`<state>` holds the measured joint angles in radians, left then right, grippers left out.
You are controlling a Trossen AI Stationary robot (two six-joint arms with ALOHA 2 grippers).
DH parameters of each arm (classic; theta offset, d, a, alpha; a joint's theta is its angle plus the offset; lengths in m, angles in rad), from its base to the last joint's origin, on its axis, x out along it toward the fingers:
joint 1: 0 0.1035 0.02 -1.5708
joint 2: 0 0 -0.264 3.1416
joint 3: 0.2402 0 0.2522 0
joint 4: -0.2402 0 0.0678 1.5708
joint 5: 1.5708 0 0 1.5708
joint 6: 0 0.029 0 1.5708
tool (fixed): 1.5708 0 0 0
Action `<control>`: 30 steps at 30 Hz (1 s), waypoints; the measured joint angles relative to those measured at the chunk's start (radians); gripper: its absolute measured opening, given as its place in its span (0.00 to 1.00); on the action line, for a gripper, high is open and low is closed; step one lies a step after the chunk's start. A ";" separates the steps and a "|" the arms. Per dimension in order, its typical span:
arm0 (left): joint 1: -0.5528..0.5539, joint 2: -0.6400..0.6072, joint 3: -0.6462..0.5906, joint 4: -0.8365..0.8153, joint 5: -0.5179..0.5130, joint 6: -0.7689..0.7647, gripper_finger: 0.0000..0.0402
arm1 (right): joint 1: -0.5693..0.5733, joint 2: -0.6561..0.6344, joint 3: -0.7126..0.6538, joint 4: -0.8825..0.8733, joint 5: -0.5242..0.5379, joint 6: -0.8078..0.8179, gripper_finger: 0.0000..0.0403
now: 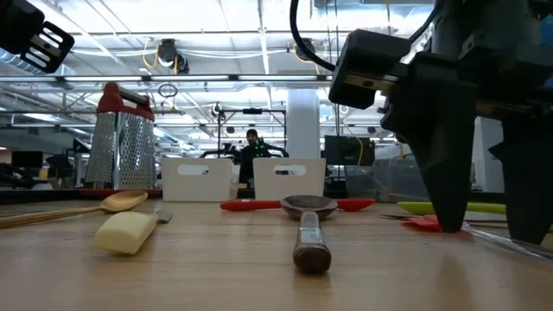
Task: Pick & Place Kitchen Items
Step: Put the red silicone spatula into the black bin
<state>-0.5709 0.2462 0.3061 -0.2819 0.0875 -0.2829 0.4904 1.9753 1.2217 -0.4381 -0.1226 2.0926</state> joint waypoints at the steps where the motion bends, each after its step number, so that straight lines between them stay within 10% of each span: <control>1: 0.000 0.000 0.000 -0.002 0.000 0.000 0.48 | 0.001 0.001 0.000 -0.011 0.021 0.019 0.39; 16: 0.000 0.000 0.000 -0.006 0.000 0.018 0.48 | 0.002 0.004 -0.002 -0.131 0.132 0.083 0.02; 30: 0.000 0.000 0.000 -0.006 0.000 0.013 0.48 | 0.001 -0.005 -0.003 -0.104 0.157 0.052 0.00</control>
<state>-0.5709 0.2463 0.3061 -0.2878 0.0872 -0.2696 0.4911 1.9701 1.2190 -0.5420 0.0349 2.1445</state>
